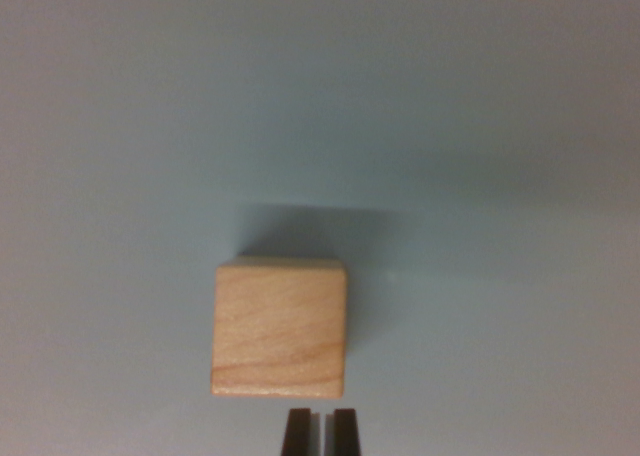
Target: Push wooden cube
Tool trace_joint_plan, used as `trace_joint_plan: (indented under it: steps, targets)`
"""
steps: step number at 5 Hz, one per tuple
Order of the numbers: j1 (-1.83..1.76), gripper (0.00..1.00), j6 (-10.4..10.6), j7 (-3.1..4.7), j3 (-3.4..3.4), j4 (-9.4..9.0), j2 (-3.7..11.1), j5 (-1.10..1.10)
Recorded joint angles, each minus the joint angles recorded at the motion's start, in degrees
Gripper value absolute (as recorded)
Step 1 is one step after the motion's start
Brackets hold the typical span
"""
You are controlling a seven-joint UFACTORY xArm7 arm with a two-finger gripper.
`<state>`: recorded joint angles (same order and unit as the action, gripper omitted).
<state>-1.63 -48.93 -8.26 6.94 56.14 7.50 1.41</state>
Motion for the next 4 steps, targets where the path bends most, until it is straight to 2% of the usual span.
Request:
trace_joint_plan:
  steps: [1,2,3,4]
  targets:
    - [-0.22,0.0,2.2,-0.38,0.24,-2.02,0.57,-0.07]
    - [-0.22,0.0,2.2,-0.38,0.24,-2.02,0.57,-0.07]
    - [-0.44,0.0,4.4,-0.77,0.48,-4.01,1.13,-0.13]
    - [-0.44,0.0,4.4,-0.77,0.48,-4.01,1.13,-0.13]
